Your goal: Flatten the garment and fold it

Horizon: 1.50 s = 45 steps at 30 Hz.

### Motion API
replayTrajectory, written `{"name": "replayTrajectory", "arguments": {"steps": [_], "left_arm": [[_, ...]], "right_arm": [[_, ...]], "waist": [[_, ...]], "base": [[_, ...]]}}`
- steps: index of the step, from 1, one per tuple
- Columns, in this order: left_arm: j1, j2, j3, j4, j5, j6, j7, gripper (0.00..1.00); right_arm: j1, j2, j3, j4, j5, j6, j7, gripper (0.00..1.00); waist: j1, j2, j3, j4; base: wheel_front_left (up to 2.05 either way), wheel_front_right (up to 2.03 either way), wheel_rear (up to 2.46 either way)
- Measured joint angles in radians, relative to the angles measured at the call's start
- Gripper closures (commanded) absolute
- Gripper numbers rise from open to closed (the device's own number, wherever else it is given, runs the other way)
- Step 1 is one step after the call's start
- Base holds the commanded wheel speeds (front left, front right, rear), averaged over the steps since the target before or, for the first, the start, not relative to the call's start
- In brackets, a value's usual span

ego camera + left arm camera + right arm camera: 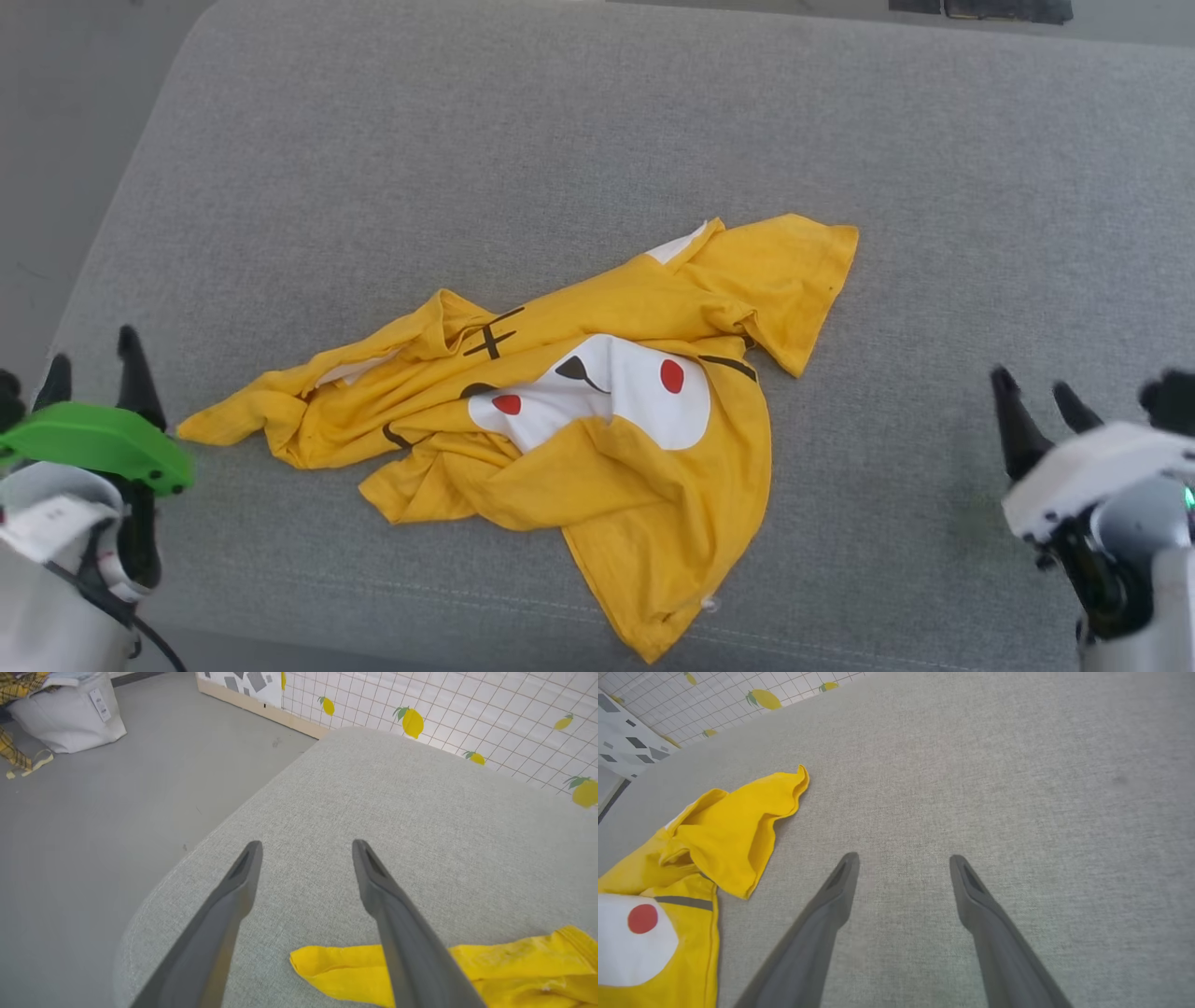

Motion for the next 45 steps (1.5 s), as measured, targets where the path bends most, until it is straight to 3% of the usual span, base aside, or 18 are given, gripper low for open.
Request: {"name": "replayTrajectory", "arguments": {"steps": [3,8,18,24,32,33,34,40,45], "left_arm": [[0.03,-0.019,0.004,-0.049,0.071,0.0,-0.027,0.0],[0.078,-0.098,0.067,-0.117,0.145,-0.001,-0.03,0.0],[0.068,-0.197,0.137,-0.144,0.229,-0.072,-0.031,0.0],[0.044,-0.227,0.145,-0.114,0.261,-0.109,-0.031,0.0],[0.027,-0.256,0.168,-0.068,0.281,-0.14,-0.031,0.0],[0.026,-0.258,0.171,-0.062,0.282,-0.141,-0.031,0.0],[0.024,-0.258,0.173,-0.056,0.282,-0.146,-0.031,0.0],[0.024,-0.259,0.175,-0.034,0.29,-0.149,-0.031,0.0],[0.031,-0.25,0.18,-0.036,0.289,-0.148,-0.026,0.0]], "right_arm": [[-0.063,0.0,0.041,-0.024,-0.041,0.0,0.049,0.0],[-0.223,0.0,0.125,-0.02,-0.156,0.0,0.196,0.0],[-0.504,0.0,0.149,0.165,-0.468,0.0,0.447,0.0],[-0.537,0.0,0.14,0.256,-0.544,0.0,0.48,0.0],[-0.563,-0.017,0.207,0.287,-0.517,-0.009,0.468,0.0],[-0.565,-0.021,0.215,0.293,-0.505,-0.009,0.468,0.66],[-0.567,-0.023,0.221,0.298,-0.488,-0.009,0.464,0.96],[-0.545,0.004,0.186,0.29,-0.389,-0.005,0.389,1.0],[-0.507,0.003,0.093,0.174,-0.362,-0.004,0.347,1.0]], "waist": [[0.0,0.0,0.008,0.003],[0.0,0.0,0.03,0.023],[0.0001,0.0,0.108,0.098],[0.0001,0.0,0.164,0.134],[0.0,0.0,0.202,0.153],[0.0,0.0,0.199,0.152],[0.0,0.0,0.196,0.15],[0.0001,0.0,0.157,0.131],[0.0001,0.0,0.117,0.103]], "base": [[0.0,0.0,0.0],[0.0,0.0,0.0],[0.0,0.0,0.0],[0.0,0.0,0.0],[0.0,0.0,0.0],[0.0,0.0,0.0],[0.0,0.0,0.0],[0.0,0.0,0.0],[0.0,0.0,0.0]]}}
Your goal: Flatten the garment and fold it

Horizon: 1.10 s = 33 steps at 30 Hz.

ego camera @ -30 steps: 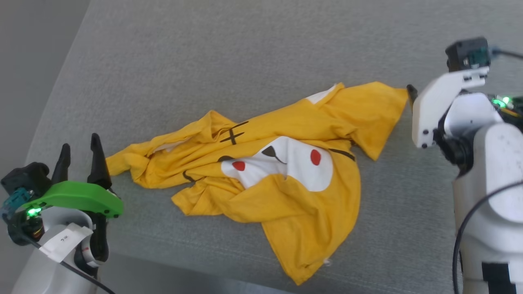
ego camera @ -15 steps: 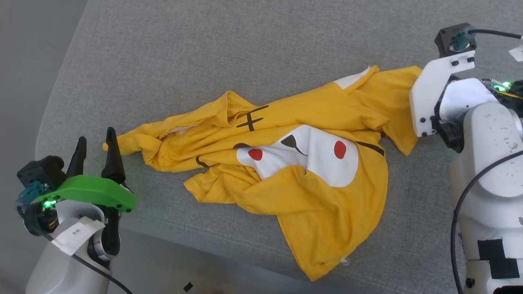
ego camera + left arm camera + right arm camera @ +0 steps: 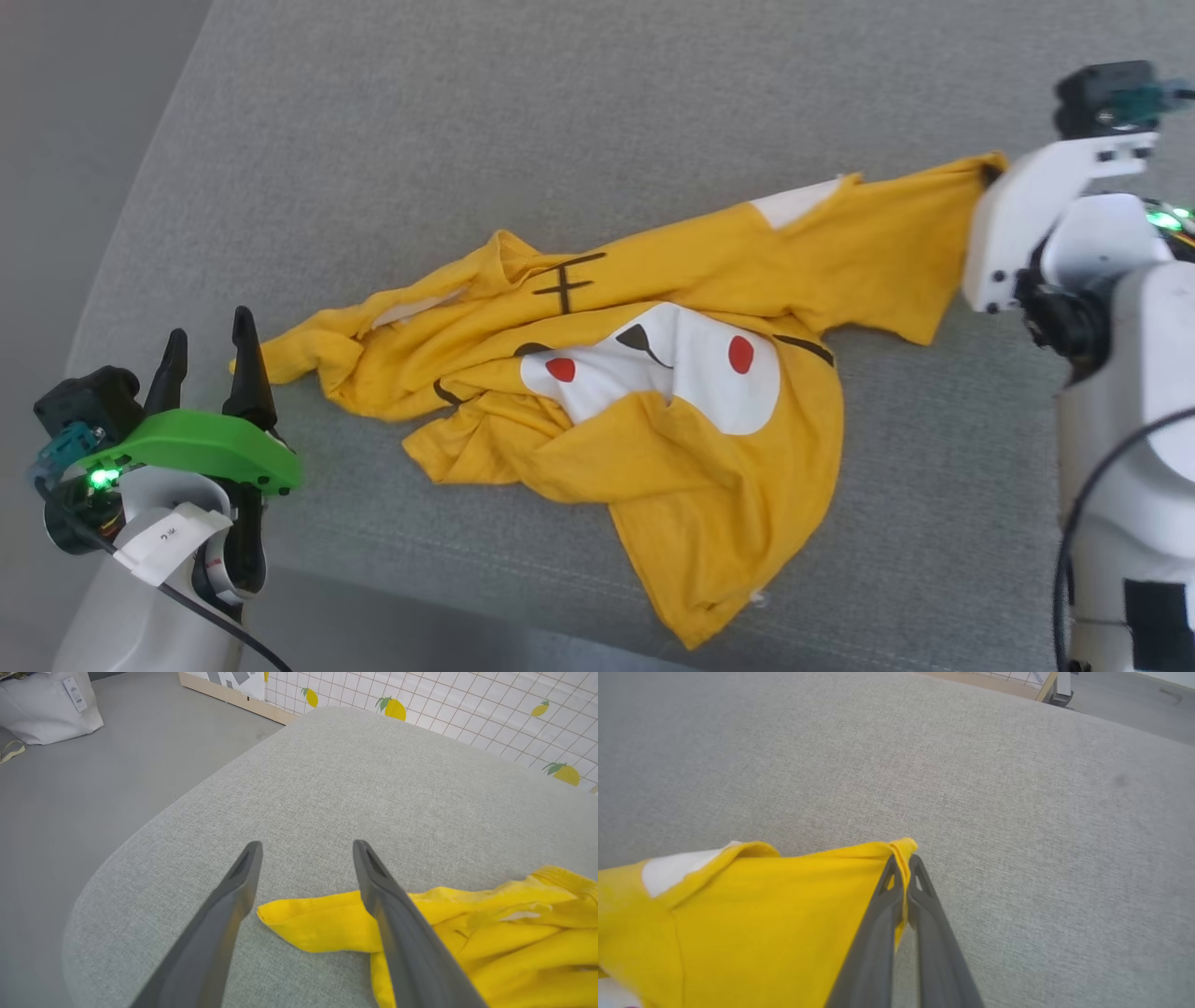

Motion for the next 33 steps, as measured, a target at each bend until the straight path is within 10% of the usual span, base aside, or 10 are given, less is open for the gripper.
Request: {"name": "replayTrajectory", "arguments": {"steps": [12,32,33], "left_arm": [[0.003,0.038,-0.045,-0.065,-0.003,0.005,0.177,0.0],[-0.212,0.086,-0.198,0.037,-0.053,0.043,0.786,0.0],[-0.214,0.086,-0.193,0.041,-0.069,0.038,0.789,0.52]], "right_arm": [[0.254,-0.003,-0.217,-0.286,0.091,0.0,0.043,1.0],[0.359,-0.002,-0.135,-0.322,0.188,0.0,0.024,1.0],[0.359,-0.002,-0.134,-0.322,0.188,0.0,0.022,1.0]], "waist": [[-0.0001,0.0,-0.054,-0.099],[-0.0001,0.0001,-0.005,-0.193],[-0.0002,0.0001,-0.001,-0.196]], "base": [[0.0,0.0,0.0],[0.0,0.0,0.0],[0.0,0.0,0.0]]}}
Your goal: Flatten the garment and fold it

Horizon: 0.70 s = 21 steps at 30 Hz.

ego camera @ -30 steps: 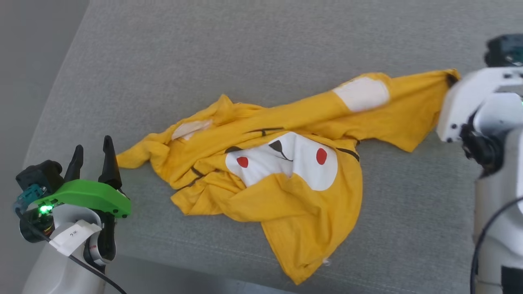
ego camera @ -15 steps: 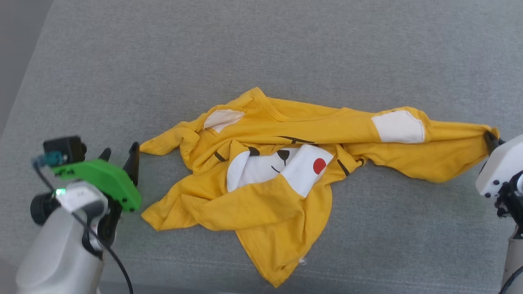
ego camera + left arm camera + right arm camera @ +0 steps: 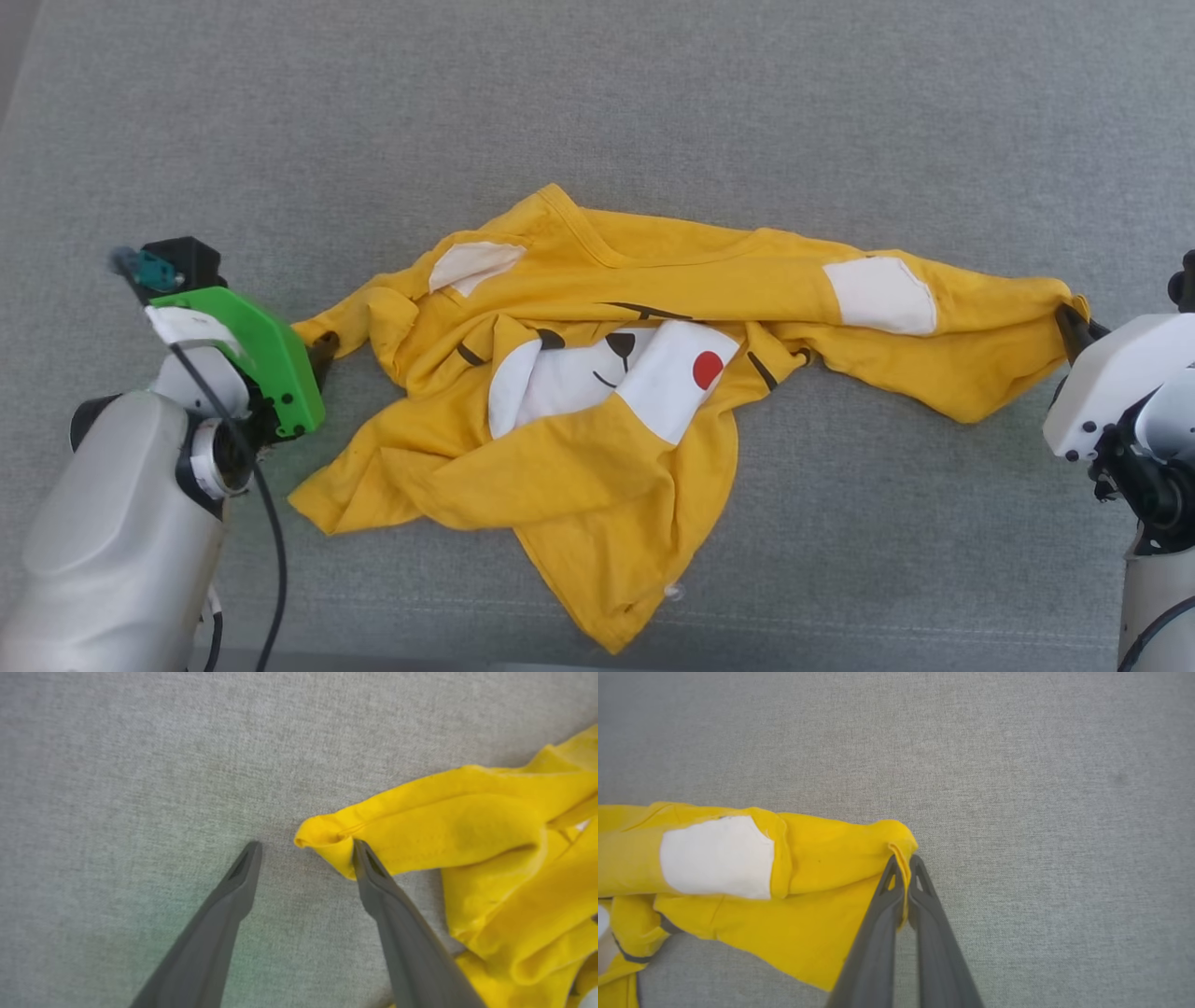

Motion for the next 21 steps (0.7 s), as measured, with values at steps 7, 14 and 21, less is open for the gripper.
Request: {"name": "replayTrajectory", "arguments": {"steps": [7,14,21], "left_arm": [[-0.005,-0.016,0.006,0.02,-0.018,-0.057,-0.068,1.0],[-0.017,-0.04,0.023,0.024,-0.027,-0.1,-0.169,1.0],[-0.175,-0.031,0.08,-0.013,-0.043,-0.12,-0.226,1.0]], "right_arm": [[-0.002,0.0,0.0,0.008,-0.001,0.0,-0.012,1.0],[-0.012,0.0,0.016,0.015,-0.01,0.0,-0.016,1.0],[-0.191,-0.003,0.065,-0.024,-0.086,0.0,0.048,1.0]], "waist": [[0.0,0.0,0.01,-0.001],[0.0,0.0,-0.019,0.01],[0.0,0.0,-0.056,0.008]], "base": [[0.0,0.0,0.0],[0.0,0.0,0.0],[0.0,0.0,0.0]]}}
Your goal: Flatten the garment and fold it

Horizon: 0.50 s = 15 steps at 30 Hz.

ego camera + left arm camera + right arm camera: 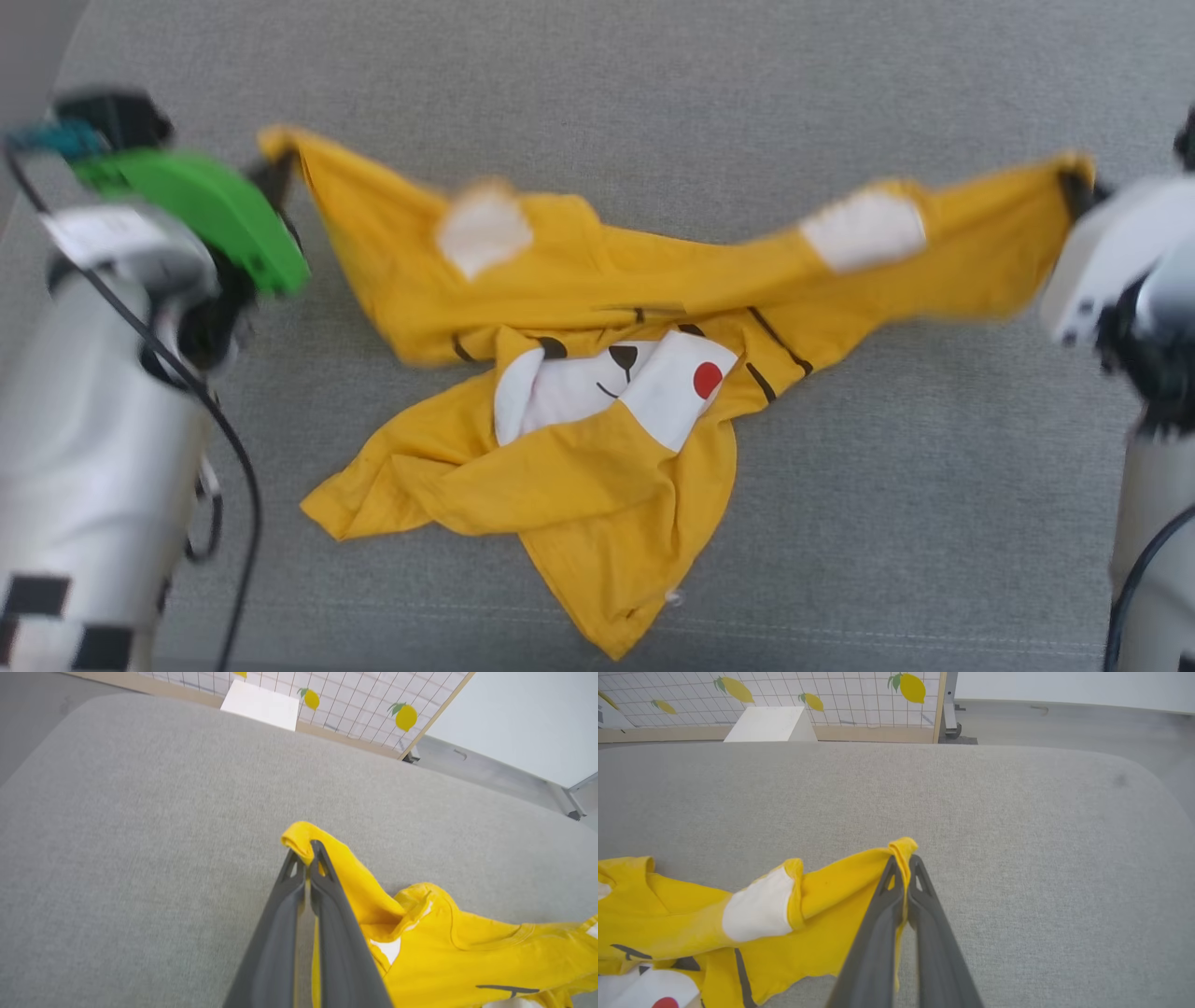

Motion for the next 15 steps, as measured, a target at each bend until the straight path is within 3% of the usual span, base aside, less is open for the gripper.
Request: {"name": "replayTrajectory", "arguments": {"steps": [6,8,15], "left_arm": [[-0.211,0.034,0.016,-0.005,0.047,0.007,-0.019,1.0],[-0.299,0.037,0.051,0.015,0.04,0.036,-0.028,1.0],[-0.567,0.085,0.046,0.068,0.127,0.095,-0.043,1.0]], "right_arm": [[-0.272,-0.038,0.038,0.034,0.035,0.0,0.079,1.0],[-0.381,-0.042,0.039,0.079,0.025,0.0,0.095,1.0],[-0.771,-0.002,-0.108,0.249,-0.066,0.0,0.035,1.0]], "waist": [[0.0001,0.0,-0.008,-0.026],[0.0001,0.0,-0.005,-0.04],[0.0001,0.0,0.034,-0.081]], "base": [[0.0,0.0,0.0],[0.0,0.0,0.0],[0.0,0.0,0.0]]}}
